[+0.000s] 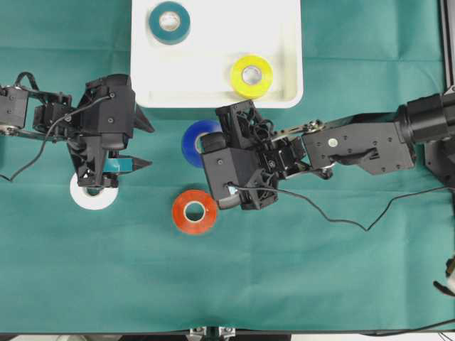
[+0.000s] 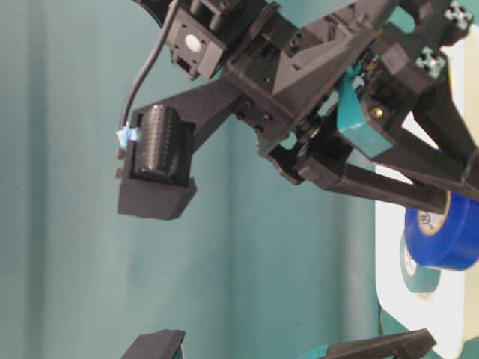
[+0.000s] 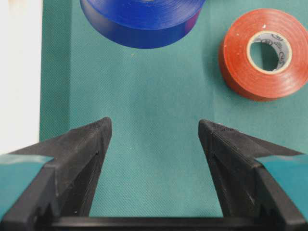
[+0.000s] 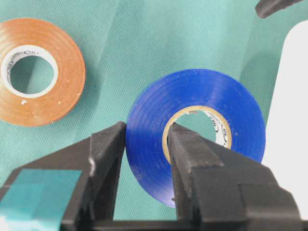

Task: Put the tape alternately from left to right into the white case.
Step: 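Lift the blue tape and carry it toward the white tray, then lower the blue tape into the tray's upper right and release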

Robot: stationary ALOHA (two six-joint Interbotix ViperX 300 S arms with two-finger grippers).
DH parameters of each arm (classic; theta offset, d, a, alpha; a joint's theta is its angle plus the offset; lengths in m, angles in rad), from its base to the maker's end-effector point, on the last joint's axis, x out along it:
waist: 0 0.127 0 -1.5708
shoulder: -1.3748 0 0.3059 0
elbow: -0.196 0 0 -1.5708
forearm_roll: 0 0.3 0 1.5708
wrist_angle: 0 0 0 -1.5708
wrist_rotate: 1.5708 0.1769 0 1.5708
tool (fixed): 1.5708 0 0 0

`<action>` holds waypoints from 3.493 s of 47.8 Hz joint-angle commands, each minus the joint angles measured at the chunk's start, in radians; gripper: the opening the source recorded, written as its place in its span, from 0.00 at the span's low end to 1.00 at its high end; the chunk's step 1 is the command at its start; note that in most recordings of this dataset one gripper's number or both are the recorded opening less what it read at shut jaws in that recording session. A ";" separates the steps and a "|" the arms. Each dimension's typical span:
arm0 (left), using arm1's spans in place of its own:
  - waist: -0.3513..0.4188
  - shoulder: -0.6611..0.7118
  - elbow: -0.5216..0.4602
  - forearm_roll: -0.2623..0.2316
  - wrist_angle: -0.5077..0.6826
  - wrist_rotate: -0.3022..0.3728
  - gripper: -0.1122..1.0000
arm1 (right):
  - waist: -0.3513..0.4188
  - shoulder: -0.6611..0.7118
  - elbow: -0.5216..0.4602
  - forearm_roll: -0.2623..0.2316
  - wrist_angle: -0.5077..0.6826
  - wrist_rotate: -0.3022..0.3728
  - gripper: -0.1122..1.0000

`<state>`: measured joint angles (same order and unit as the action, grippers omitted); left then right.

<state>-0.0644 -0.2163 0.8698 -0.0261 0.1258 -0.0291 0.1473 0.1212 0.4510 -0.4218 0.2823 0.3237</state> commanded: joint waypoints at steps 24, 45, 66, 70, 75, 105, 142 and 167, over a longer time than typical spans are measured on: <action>-0.003 -0.009 -0.014 -0.003 -0.003 0.000 0.94 | -0.087 -0.037 -0.002 -0.043 0.005 0.003 0.40; -0.003 -0.009 -0.012 -0.003 -0.005 0.000 0.94 | -0.305 -0.129 0.120 -0.057 -0.055 0.005 0.39; -0.003 -0.009 -0.009 -0.003 -0.003 -0.002 0.94 | -0.511 -0.127 0.209 -0.058 -0.293 0.009 0.40; -0.005 -0.009 -0.011 -0.003 -0.003 0.000 0.94 | -0.532 -0.109 0.209 -0.058 -0.299 0.009 0.39; -0.003 -0.008 -0.012 -0.003 -0.003 0.000 0.94 | -0.549 -0.084 0.207 -0.058 -0.299 0.009 0.40; -0.003 -0.008 -0.015 -0.003 -0.005 -0.002 0.94 | -0.565 -0.046 0.209 -0.057 -0.244 0.009 0.40; -0.003 -0.009 -0.017 -0.003 -0.005 -0.002 0.94 | -0.566 -0.063 0.209 -0.057 -0.236 0.017 0.86; -0.003 -0.008 -0.015 -0.003 -0.003 -0.002 0.94 | -0.531 -0.097 0.219 -0.057 -0.242 0.018 0.85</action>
<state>-0.0644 -0.2163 0.8698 -0.0276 0.1258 -0.0307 -0.4065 0.0690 0.6734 -0.4771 0.0506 0.3390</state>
